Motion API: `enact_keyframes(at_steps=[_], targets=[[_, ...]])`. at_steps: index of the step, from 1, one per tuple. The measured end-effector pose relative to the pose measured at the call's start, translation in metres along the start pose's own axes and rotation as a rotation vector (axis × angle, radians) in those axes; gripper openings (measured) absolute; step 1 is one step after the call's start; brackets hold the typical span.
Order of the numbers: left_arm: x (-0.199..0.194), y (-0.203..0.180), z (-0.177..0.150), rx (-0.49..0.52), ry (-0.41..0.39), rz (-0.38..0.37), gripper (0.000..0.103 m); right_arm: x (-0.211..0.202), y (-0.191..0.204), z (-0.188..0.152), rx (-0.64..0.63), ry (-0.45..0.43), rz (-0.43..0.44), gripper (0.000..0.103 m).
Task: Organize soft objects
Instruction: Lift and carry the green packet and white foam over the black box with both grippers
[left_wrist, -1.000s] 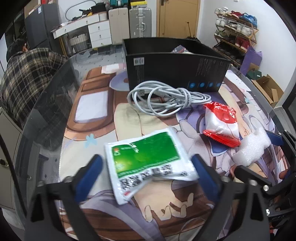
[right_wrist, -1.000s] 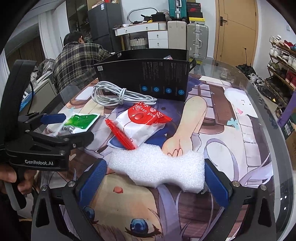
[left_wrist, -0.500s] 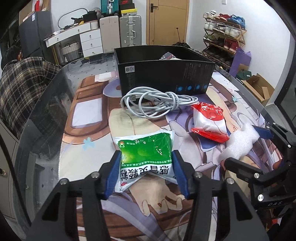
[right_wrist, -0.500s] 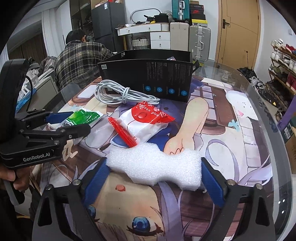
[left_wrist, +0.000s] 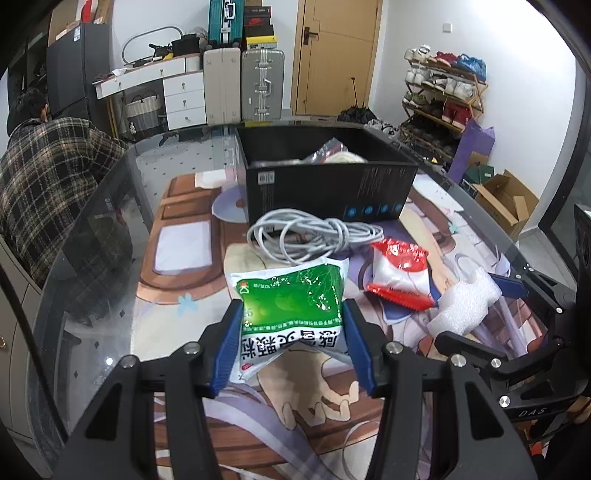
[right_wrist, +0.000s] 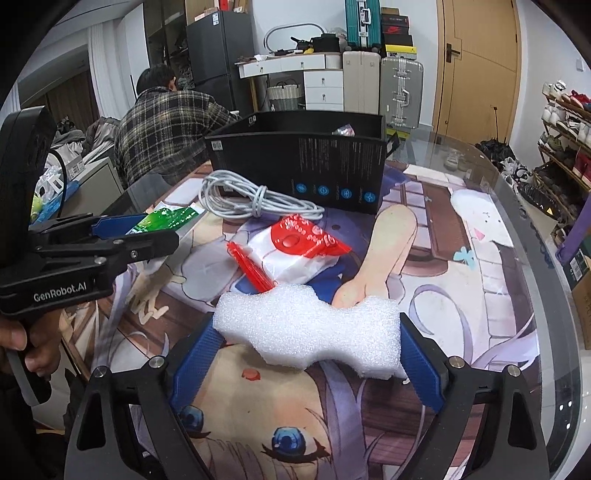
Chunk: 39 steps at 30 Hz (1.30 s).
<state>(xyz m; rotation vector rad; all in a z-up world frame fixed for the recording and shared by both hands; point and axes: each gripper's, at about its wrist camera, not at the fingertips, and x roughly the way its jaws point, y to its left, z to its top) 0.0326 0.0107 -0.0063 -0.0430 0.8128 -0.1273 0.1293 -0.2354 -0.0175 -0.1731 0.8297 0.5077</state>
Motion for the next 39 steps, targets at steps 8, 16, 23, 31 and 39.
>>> enact_keyframes(at_steps=[8, 16, 23, 31, 39], targets=[[-0.013, 0.001, 0.010, -0.009, -0.042, -0.015, 0.052, -0.010, 0.002, 0.010, -0.009, -0.032, -0.006, 0.092], [-0.024, -0.003, 0.025, -0.002, -0.085, -0.028, 0.052, -0.021, 0.002, 0.024, -0.020, -0.080, -0.009, 0.092], [-0.030, -0.007, 0.039, 0.012, -0.113, -0.035, 0.052, -0.029, 0.002, 0.039, -0.021, -0.115, -0.010, 0.092], [-0.034, -0.012, 0.059, 0.034, -0.146, -0.044, 0.052, -0.033, 0.001, 0.057, -0.033, -0.140, -0.012, 0.092], [-0.033, -0.016, 0.081, 0.057, -0.169, -0.049, 0.052, -0.033, 0.000, 0.082, -0.049, -0.167, -0.012, 0.092]])
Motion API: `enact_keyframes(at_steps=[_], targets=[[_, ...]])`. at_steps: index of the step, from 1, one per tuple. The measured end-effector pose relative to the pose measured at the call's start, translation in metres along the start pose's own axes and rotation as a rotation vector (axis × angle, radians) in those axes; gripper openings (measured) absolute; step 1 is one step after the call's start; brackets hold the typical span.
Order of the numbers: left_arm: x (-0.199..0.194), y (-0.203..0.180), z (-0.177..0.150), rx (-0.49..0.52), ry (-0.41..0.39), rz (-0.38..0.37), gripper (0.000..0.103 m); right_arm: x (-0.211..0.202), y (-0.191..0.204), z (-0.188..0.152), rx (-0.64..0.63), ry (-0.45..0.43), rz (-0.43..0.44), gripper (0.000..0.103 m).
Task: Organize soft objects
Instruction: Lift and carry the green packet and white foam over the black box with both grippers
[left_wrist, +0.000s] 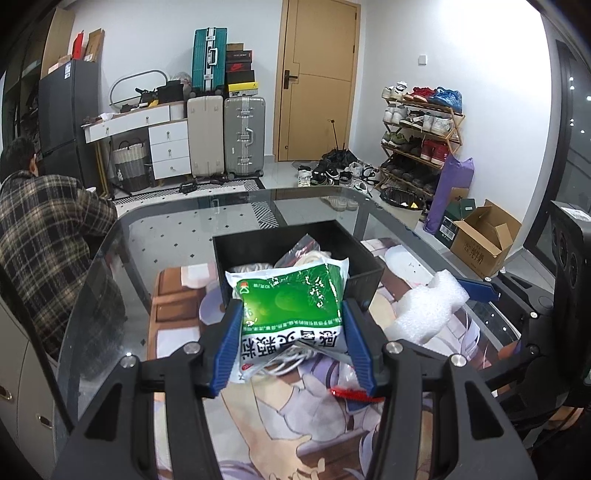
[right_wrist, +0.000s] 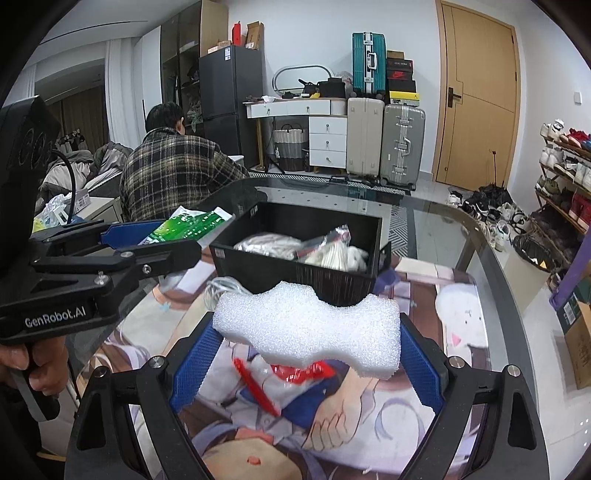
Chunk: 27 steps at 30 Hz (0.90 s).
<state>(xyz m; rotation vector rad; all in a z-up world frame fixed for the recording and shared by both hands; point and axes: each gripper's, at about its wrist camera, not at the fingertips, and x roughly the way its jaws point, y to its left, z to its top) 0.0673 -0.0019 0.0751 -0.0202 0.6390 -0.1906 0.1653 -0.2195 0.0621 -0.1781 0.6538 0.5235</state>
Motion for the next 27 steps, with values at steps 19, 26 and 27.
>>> enact_keyframes(at_steps=[19, 26, 27], targets=[[0.028, 0.004, 0.038, 0.018, -0.006, 0.010, 0.052, 0.022, -0.021, 0.053, -0.017, -0.022, -0.004, 0.092], [0.046, 0.011, 0.047, 0.018, 0.009, 0.024, 0.052, 0.040, -0.031, 0.064, -0.022, -0.022, 0.005, 0.092], [0.049, 0.011, 0.047, 0.016, 0.012, 0.026, 0.052, 0.043, -0.033, 0.066, -0.021, -0.021, 0.006, 0.092]])
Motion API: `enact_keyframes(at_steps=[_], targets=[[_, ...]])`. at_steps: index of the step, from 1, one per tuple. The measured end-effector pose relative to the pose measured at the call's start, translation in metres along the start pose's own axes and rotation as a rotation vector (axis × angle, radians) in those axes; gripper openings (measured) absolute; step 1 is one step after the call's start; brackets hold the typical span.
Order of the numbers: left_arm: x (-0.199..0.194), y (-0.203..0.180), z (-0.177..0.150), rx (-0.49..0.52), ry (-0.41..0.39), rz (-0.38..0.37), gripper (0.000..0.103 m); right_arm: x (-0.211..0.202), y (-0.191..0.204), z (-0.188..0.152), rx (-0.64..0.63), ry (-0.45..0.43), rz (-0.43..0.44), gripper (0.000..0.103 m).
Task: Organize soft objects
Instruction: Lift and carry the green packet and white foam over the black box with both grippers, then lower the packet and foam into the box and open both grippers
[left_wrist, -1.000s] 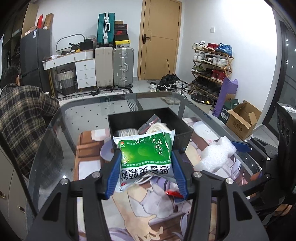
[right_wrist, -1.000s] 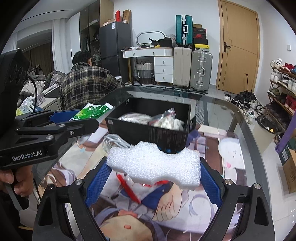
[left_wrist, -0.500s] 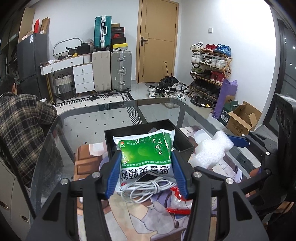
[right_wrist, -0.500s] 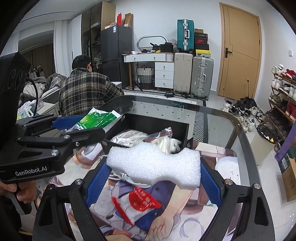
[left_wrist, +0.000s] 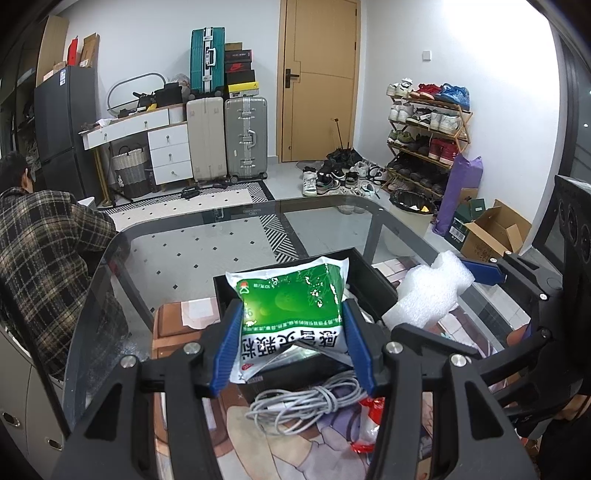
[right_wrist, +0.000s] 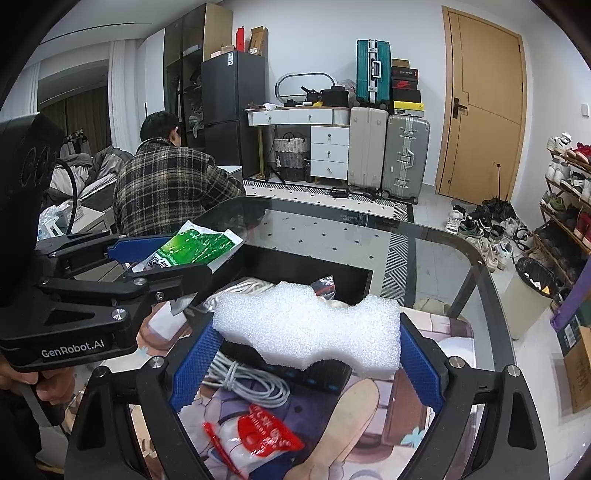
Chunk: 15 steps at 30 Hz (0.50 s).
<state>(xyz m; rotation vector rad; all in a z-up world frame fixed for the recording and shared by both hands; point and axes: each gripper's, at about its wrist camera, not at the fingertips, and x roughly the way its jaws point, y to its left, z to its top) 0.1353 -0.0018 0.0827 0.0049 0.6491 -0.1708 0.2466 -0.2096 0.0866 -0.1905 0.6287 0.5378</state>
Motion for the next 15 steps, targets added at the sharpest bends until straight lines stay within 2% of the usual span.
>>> enact_keyframes(at_steps=[15], targets=[[0.057, 0.015, 0.003, -0.051, 0.062, 0.020, 0.052, 0.064, -0.013, 0.012, -0.056, 0.057, 0.020, 0.092]])
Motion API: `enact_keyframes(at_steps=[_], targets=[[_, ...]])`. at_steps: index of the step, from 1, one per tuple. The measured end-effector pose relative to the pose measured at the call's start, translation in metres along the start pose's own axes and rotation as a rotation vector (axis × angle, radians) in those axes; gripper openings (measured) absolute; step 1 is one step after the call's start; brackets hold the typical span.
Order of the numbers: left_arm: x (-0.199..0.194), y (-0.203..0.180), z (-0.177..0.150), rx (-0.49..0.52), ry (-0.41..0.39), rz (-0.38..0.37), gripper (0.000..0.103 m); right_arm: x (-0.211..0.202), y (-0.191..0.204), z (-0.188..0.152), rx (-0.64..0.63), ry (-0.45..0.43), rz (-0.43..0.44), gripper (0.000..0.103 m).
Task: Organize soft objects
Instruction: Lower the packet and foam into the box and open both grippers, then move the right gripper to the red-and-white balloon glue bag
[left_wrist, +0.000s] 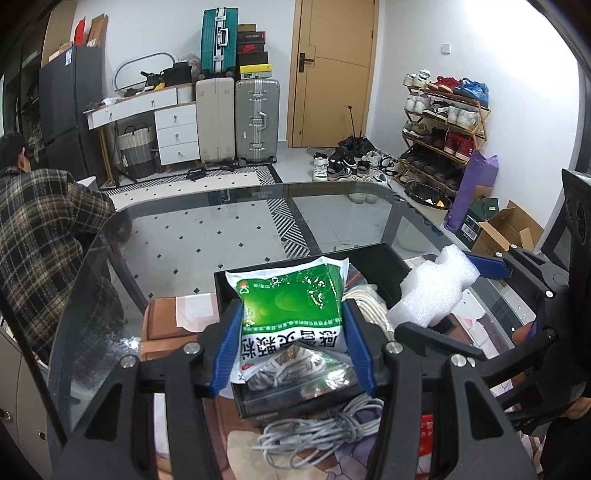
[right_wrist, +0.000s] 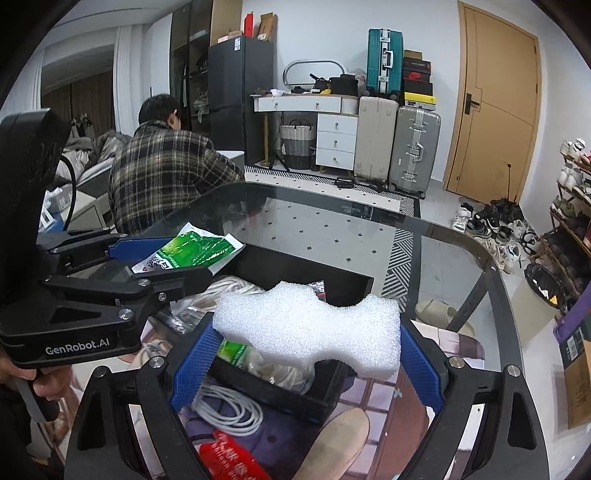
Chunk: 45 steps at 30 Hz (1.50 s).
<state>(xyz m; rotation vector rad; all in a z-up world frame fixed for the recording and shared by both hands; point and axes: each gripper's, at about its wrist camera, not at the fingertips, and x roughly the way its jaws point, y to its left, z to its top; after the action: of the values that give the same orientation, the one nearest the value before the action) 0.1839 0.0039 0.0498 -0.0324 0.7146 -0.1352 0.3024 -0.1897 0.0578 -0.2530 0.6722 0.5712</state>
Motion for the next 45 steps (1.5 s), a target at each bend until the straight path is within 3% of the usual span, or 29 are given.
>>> enact_keyframes(at_steps=[5, 19, 27, 34, 36, 38, 45], targets=[[0.016, 0.009, -0.005, -0.011, 0.031, 0.030, 0.052, 0.022, 0.003, 0.003, -0.040, 0.030, 0.010, 0.092], [0.028, 0.013, -0.007, -0.001, 0.045, 0.004, 0.052, 0.055, 0.010, 0.005, -0.152, 0.079, 0.007, 0.092], [0.027, 0.012, -0.008, -0.008, 0.056, -0.011, 0.054, 0.047, 0.016, 0.007, -0.197, 0.063, -0.003, 0.102], [0.024, 0.011, -0.009, -0.005, 0.058, -0.008, 0.055, 0.028, 0.012, 0.004, -0.178, 0.040, -0.035, 0.102], [0.023, 0.009, -0.009, -0.004, 0.055, -0.010, 0.060, 0.021, 0.010, 0.002, -0.165, 0.032, -0.047, 0.102], [0.020, 0.006, -0.010, 0.002, 0.053, -0.030, 0.074, 0.014, 0.008, 0.001, -0.149, 0.026, -0.051, 0.102], [-0.001, 0.002, -0.015, 0.007, 0.012, -0.011, 0.103, -0.019, 0.003, -0.012, -0.075, -0.001, -0.040, 0.102]])
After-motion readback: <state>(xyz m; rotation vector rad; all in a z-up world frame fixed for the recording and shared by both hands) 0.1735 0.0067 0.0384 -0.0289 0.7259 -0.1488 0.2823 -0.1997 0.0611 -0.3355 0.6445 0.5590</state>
